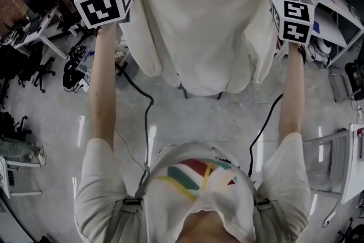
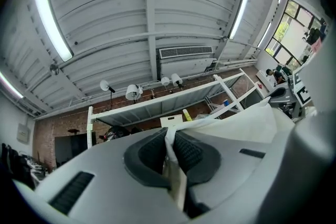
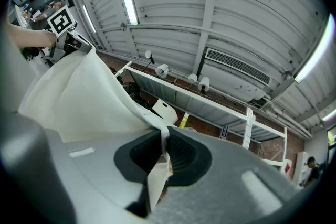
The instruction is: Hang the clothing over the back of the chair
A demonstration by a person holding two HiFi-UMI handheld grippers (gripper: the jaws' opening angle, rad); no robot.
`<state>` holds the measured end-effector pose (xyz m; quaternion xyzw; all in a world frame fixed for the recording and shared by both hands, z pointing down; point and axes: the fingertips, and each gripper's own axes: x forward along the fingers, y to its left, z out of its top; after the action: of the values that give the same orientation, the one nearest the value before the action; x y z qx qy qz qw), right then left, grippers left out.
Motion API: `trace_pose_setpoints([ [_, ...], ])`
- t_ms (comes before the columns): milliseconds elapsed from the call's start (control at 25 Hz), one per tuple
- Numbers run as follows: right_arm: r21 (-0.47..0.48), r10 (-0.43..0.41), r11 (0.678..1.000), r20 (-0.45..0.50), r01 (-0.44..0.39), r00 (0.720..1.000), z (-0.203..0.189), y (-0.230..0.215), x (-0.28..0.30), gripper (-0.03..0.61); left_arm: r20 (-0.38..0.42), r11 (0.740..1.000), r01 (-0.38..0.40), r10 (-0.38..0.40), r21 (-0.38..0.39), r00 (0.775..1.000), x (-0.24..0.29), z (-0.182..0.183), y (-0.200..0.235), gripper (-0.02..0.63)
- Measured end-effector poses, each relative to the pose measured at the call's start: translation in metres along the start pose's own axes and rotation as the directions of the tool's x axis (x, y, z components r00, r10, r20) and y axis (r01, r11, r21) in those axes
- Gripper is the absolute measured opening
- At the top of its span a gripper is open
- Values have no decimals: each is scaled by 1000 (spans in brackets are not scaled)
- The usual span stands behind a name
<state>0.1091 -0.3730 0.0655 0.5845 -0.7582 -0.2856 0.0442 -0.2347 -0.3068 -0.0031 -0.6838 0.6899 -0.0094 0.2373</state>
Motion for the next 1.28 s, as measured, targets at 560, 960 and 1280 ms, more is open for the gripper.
trace_pose_setpoints([
  [560,4,38,999,-57,-38,998,-27,17,-2,14,-124,997,44,-37,56,992,-11,-65,-13,20],
  [960,-61,25,997,-180,-37,983,-71,10,-13,14,-177,978,198,-207,-69,962,-4,-154,-68,20],
  [1280,-71,65,994,-274,-88,960,-115,27,-10,14,-231,966,231,-253,-117,940,4,-197,-84,20],
])
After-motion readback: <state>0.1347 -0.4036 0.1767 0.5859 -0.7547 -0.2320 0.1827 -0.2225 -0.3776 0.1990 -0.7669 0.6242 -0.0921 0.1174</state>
